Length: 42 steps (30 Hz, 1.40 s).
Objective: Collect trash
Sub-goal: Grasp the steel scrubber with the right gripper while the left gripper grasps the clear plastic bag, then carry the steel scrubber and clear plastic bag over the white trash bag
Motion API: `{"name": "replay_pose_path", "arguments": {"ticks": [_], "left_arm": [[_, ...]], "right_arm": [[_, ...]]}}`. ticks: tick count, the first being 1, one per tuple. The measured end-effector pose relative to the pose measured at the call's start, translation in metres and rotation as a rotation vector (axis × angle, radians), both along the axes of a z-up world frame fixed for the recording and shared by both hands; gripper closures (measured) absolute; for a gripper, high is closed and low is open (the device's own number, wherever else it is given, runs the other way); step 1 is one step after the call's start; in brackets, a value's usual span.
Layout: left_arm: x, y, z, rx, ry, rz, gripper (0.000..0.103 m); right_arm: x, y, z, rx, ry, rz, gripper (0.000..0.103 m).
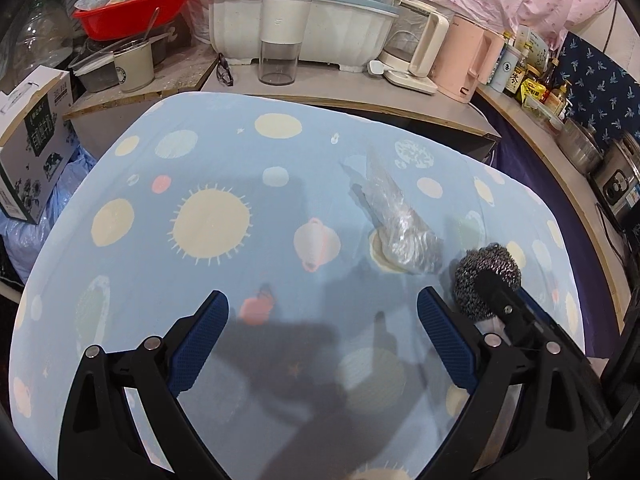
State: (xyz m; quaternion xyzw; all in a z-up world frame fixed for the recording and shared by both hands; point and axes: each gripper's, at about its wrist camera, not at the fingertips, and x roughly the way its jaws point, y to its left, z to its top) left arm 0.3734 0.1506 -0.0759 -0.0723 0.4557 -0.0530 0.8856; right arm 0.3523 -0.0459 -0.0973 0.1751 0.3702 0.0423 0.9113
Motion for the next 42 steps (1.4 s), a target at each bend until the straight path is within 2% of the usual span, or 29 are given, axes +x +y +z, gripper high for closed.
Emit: {"name": "replay_pose_path", "arguments": {"ticks": [3,7,15,16,18,20,22,24,27,32,42], "left_arm": [[0.009,-0.005,-0.001,-0.005,0.000,0.006,0.012],[0.023,-0.015,-0.004,-0.028,0.011,-0.002,0.012],[0.051,-0.048,-0.015,0.020,-0.001,-0.044,0.013],[0.053,-0.050,-0.018,0.024,0.001,-0.046,0.015],[0.057,-0.053,-0.023,0.024,0.015,-0.058,0.032],[0.059,-0.056,-0.028,0.012,0.037,-0.070,0.042],[0.057,-0.061,-0.029,0.029,0.025,-0.074,0.049],[0.055,-0.067,-0.029,0.032,0.031,-0.101,0.073],[0.050,-0.073,-0.027,0.027,0.042,-0.122,0.086],[0.033,-0.081,-0.021,0.019,0.039,-0.141,0.091],[-0.031,-0.096,0.006,-0.025,0.032,-0.191,0.091]], "right_arm": [[-0.002,0.000,0.003,-0.024,-0.017,0.009,0.058],[-0.012,-0.013,0.006,-0.009,-0.026,-0.005,0.059],[-0.046,-0.047,0.014,0.007,-0.042,-0.057,0.059],[-0.049,-0.051,0.014,0.010,-0.038,-0.064,0.059],[-0.055,-0.060,0.012,0.017,-0.031,-0.079,0.059],[-0.061,-0.065,0.010,0.020,-0.028,-0.091,0.059],[-0.066,-0.070,0.008,0.026,-0.022,-0.104,0.059],[-0.071,-0.074,0.006,0.033,-0.016,-0.115,0.059],[-0.080,-0.079,0.006,0.039,-0.015,-0.125,0.059],[-0.098,-0.084,0.015,0.033,-0.033,-0.140,0.059],[-0.160,-0.107,0.034,0.036,-0.054,-0.206,0.059]]}}
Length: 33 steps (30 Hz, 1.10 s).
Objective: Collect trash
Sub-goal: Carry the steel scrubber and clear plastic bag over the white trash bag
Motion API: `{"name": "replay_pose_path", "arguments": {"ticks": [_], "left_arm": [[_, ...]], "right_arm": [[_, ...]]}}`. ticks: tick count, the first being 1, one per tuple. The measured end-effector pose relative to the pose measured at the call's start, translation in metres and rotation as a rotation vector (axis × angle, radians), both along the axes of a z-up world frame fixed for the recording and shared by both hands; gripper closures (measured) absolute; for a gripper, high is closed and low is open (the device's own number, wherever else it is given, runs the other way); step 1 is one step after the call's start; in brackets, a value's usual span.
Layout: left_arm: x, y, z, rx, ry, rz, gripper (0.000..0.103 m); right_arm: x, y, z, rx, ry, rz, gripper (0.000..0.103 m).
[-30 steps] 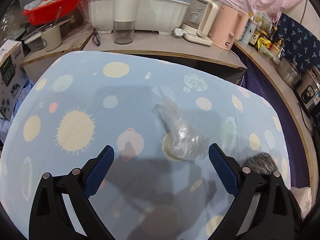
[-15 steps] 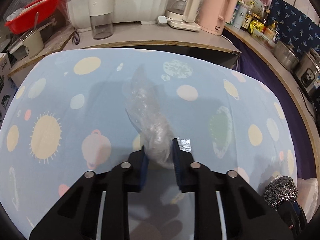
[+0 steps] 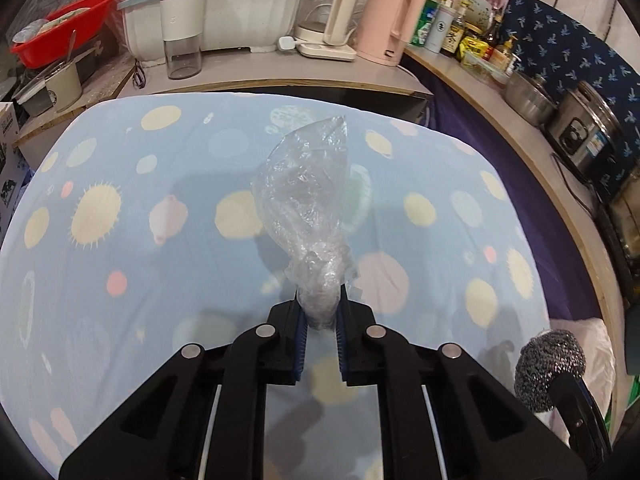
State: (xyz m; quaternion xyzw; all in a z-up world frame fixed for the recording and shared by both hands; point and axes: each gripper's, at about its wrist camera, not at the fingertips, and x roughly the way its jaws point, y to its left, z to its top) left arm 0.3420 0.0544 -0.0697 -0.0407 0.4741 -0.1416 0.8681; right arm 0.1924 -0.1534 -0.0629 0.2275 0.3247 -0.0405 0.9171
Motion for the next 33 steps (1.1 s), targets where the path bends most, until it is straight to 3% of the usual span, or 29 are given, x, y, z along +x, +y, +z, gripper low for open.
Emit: {"name": "replay_pose_path", "arguments": {"ticks": [17,33], "left_arm": [[-0.133,-0.030,0.030,-0.037,-0.007,-0.128,0.091],[-0.208,-0.056,0.039,-0.041,-0.006,-0.210,0.091]], "right_arm": [[-0.131,-0.032,0.020,-0.007,-0.019,-0.120,0.059],[-0.195,-0.052,0.030,0.015,-0.064,-0.174,0.059]]}}
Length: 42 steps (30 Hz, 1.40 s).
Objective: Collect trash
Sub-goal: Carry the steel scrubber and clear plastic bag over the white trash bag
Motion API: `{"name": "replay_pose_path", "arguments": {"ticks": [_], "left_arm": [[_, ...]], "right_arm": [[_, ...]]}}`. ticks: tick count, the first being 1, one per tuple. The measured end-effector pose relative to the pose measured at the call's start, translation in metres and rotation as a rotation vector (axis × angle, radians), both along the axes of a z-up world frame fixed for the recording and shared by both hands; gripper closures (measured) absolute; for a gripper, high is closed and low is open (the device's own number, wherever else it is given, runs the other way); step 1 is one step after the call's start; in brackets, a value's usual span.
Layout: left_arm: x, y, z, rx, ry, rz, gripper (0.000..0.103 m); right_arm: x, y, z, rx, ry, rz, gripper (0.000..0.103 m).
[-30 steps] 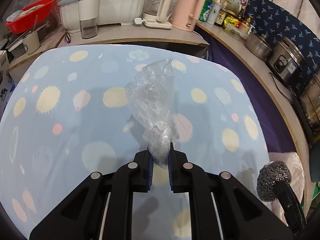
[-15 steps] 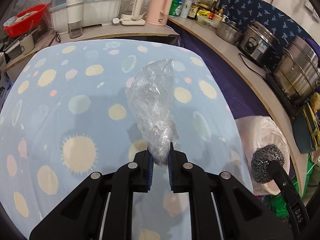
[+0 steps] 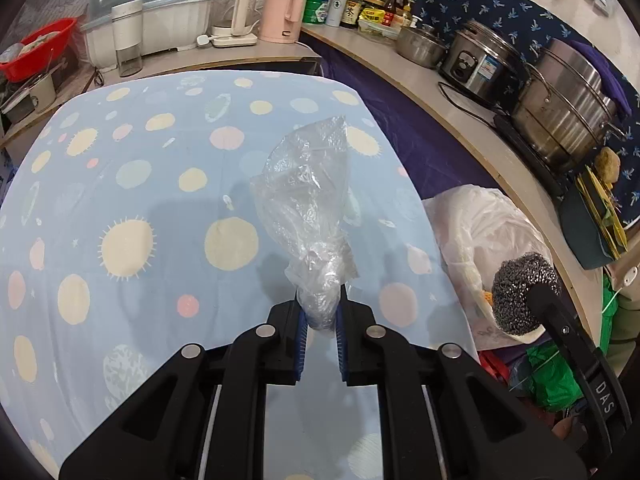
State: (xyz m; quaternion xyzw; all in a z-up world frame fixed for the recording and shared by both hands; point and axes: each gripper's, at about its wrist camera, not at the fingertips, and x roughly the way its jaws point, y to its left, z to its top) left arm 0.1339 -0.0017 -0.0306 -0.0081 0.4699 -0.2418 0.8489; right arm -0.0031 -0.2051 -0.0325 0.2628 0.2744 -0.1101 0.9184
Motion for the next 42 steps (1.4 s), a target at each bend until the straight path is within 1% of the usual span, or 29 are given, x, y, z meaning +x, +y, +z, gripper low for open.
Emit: {"name": "replay_pose_path", "arguments": {"ticks": [9,14,26,35,42], "left_arm": [[-0.022,-0.018,0.002,0.018,-0.010,-0.041,0.091],[-0.032,-0.026,0.005,0.016,-0.017,-0.063,0.091],[-0.049,-0.052,0.012,-0.037,-0.036,-0.138,0.091],[-0.053,-0.083,0.015,-0.020,-0.052,-0.179,0.091],[-0.054,-0.115,0.017,-0.006,-0.064,-0.224,0.091]], "right_arm": [[-0.024,-0.016,0.000,0.025,-0.027,-0.031,0.059],[-0.035,-0.025,0.000,0.030,-0.036,-0.051,0.059],[-0.062,-0.064,-0.008,0.060,-0.048,-0.139,0.059],[-0.073,-0.093,-0.020,0.086,-0.046,-0.190,0.059],[-0.075,-0.112,-0.024,0.089,-0.043,-0.219,0.059]]}}
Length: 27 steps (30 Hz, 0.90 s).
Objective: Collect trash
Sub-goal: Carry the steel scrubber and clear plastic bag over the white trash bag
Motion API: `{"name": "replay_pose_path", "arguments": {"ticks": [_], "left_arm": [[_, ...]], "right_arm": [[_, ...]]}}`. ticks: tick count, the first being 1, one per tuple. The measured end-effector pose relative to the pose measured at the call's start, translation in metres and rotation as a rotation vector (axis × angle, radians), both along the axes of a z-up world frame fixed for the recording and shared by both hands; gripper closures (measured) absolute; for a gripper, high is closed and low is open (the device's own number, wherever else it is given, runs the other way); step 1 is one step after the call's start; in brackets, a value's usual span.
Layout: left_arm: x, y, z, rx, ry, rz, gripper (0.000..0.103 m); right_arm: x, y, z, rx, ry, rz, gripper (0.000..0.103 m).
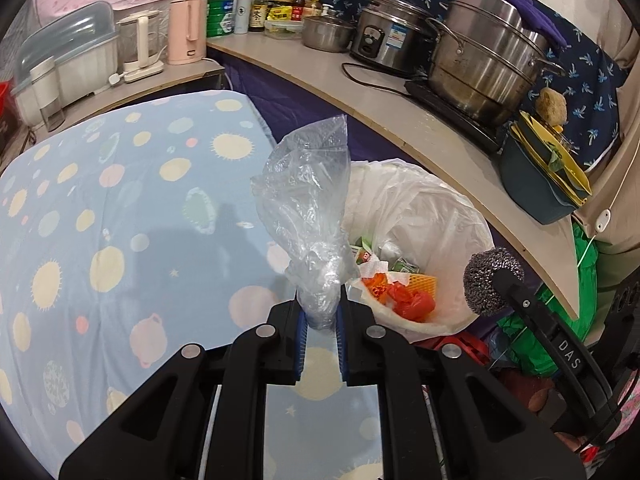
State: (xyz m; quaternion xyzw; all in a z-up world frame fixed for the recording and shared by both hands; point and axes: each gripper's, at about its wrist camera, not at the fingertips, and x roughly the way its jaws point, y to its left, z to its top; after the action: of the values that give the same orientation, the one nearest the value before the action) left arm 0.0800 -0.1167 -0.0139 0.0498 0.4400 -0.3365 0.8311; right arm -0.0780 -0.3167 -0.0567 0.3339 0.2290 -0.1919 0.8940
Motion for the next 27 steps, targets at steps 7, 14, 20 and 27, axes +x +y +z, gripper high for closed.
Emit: {"name": "replay_pose_path", "arguments": {"ticks": [7,14,20,27], "left_arm": [[-0.003,-0.037,-0.004,0.008,-0.003,-0.048,0.091],[-0.005,-0.066,-0.005,0.013,-0.005,-0.079,0.091],[-0.006,-0.081,-0.006,0.017,-0.013,-0.099,0.091],[-0.005,-0.099,-0.012,0.034,-0.015,-0.116,0.091]], "right_arm": [[-0.004,-0.023,-0.005,0.010,0.000,-0.038,0.059],[-0.008,-0.037,-0.012,0.033,-0.002,-0.063,0.059],[-0.007,-0.040,-0.016,0.041,0.001,-0.065,0.059],[-0.004,-0.043,-0.018,0.039,0.000,-0.063,0.059]]}}
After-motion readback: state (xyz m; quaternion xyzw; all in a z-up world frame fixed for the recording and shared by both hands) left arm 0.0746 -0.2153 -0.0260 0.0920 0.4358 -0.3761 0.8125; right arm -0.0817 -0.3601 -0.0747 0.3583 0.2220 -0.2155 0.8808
